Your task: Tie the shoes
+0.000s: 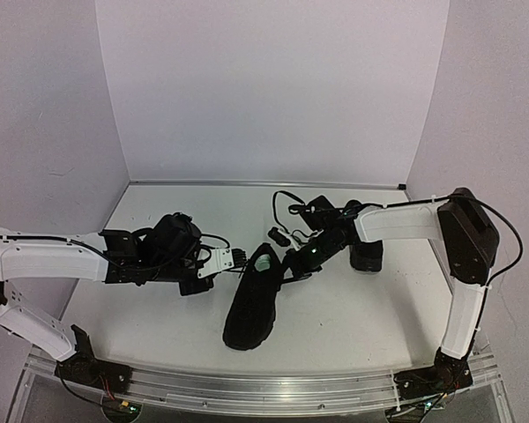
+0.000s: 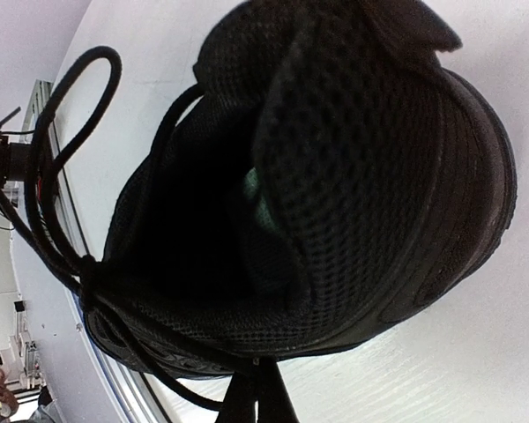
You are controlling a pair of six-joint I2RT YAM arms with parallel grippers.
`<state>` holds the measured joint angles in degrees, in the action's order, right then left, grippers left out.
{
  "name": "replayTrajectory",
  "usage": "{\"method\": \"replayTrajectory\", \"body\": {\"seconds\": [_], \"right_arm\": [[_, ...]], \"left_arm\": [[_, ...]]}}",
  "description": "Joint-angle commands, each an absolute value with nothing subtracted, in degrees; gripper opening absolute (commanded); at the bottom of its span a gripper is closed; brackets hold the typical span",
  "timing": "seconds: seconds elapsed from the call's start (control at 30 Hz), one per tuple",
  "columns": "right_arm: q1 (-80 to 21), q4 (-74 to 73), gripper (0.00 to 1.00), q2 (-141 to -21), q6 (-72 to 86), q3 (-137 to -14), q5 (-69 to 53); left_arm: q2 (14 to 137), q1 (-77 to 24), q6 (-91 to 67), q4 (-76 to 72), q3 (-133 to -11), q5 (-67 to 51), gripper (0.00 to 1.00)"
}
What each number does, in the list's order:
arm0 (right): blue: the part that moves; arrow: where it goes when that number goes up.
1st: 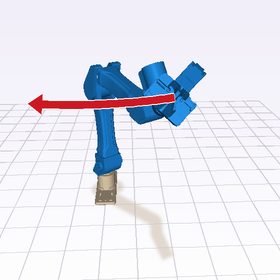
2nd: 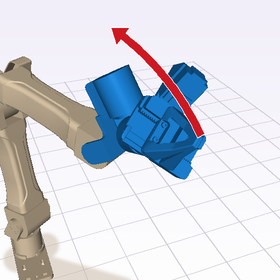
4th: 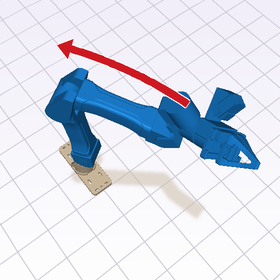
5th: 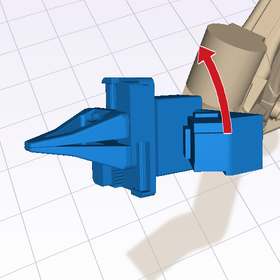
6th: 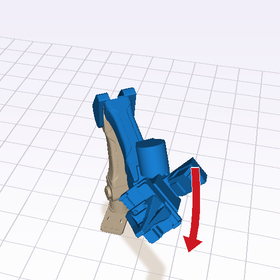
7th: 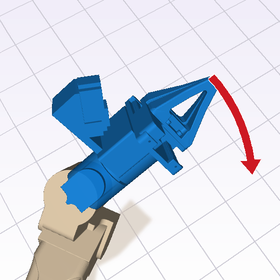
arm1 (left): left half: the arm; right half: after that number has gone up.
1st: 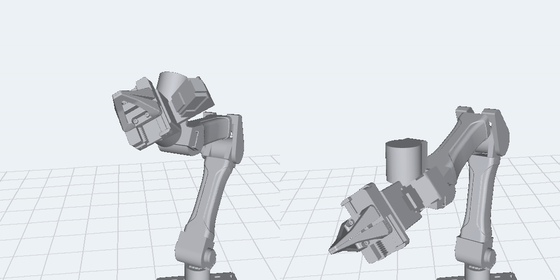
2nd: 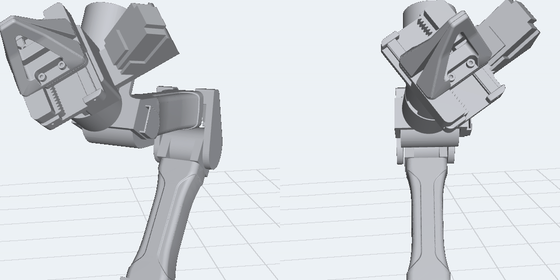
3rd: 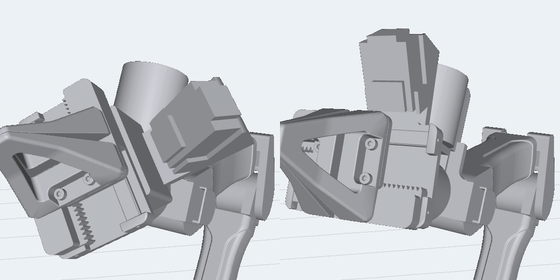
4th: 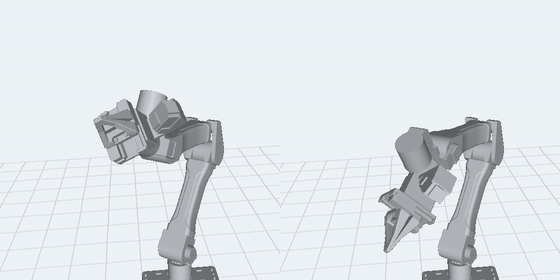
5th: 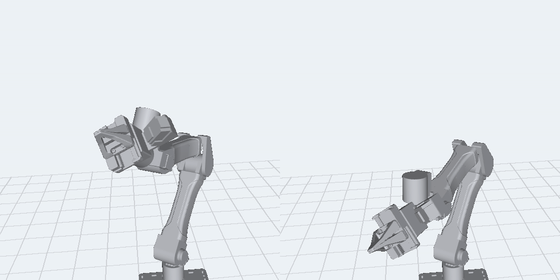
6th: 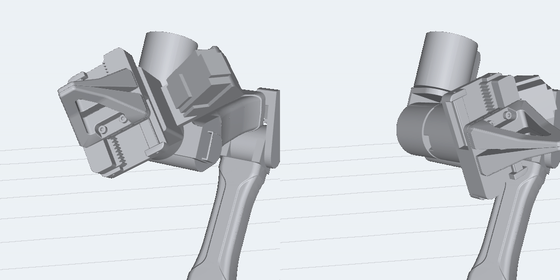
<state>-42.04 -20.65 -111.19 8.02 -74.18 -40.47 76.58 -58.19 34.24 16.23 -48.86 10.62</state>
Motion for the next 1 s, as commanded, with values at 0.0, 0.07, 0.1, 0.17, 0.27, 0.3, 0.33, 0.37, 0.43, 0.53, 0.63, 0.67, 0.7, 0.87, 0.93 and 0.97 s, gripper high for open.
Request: {"method": "replayTrajectory", "body": {"seconds": [0.0,0.07,0.1,0.17,0.27,0.3,0.33,0.37,0.43,0.53,0.63,0.67,0.7,0.87,0.93,0.97], "right_arm": [[-41.55,-19.23,0.0,-108.33,8.88,-73.88,-36.94],[-41.49,-19.23,0.0,-108.72,9.21,-74.13,-35.56],[-41.48,-19.24,0.0,-109.32,9.28,-74.43,-35.52],[-41.48,-19.28,0.0,-111.22,9.48,-75.46,-35.65],[-41.49,-19.16,0.0,-113.52,9.32,-77.34,-36.33],[-41.49,-19.19,0.0,-114.46,9.24,-78.33,-36.39],[-41.49,-19.19,0.0,-115.3,9.17,-79.44,-36.55],[-41.5,-19.23,0.0,-116.01,9.09,-80.48,-36.63],[-41.49,-19.28,0.0,-117.09,9.01,-82.38,-36.77],[-41.51,-19.41,0.0,-118.46,8.97,-85.12,-36.28],[-41.51,-19.69,0.0,-119.42,8.84,-87.03,-36.15],[-41.49,-19.89,0.0,-119.45,8.75,-87.25,-36.26],[-41.48,-20.1,0.0,-119.22,8.65,-87.22,-36.21],[-41.19,-20.3,0.0,-115.97,8.35,-83.91,-35.13],[-41.06,-20.36,0.0,-114.89,8.31,-82.95,-35.07],[-41.05,-20.39,0.0,-114.61,8.27,-82.73,-35.07]], "left_arm": [[77.35,-58.36,31.28,19.43,-48.81,4.25,0.18],[77.2,-58.05,29.7,17.91,-48.41,3.8,0.29],[76.98,-57.3,28.77,16.68,-48.24,3.83,0.33],[76.65,-55.02,26.94,15.24,-48.37,2.19,0.39],[77.24,-51.71,26.2,13.17,-48.49,0.98,0.42],[77.71,-50.94,26.12,12.21,-48.56,1.59,0.43],[78.31,-50.27,25.91,11.5,-48.75,1.28,0.44],[79.04,-49.29,25.74,11.04,-48.99,0.51,0.44],[80.15,-47.98,25.42,10.12,-49.64,-2.56,0.45],[81.5,-47.47,25.99,8.41,-49.84,-5.57,0.47],[82.94,-47.22,27.49,7.92,-50.42,-6.57,0.49],[83.4,-47.13,27.95,7.79,-50.59,-6.68,0.5],[83.83,-47.02,28.28,7.61,-50.75,-6.65,0.5],[85.33,-46.1,29.33,5.88,-51.04,-6.69,0.52],[85.8,-45.33,29.52,5.01,-51.27,-6.89,0.54],[85.91,-45.09,30.0,4.67,-51.37,-7.16,0.55]]}}
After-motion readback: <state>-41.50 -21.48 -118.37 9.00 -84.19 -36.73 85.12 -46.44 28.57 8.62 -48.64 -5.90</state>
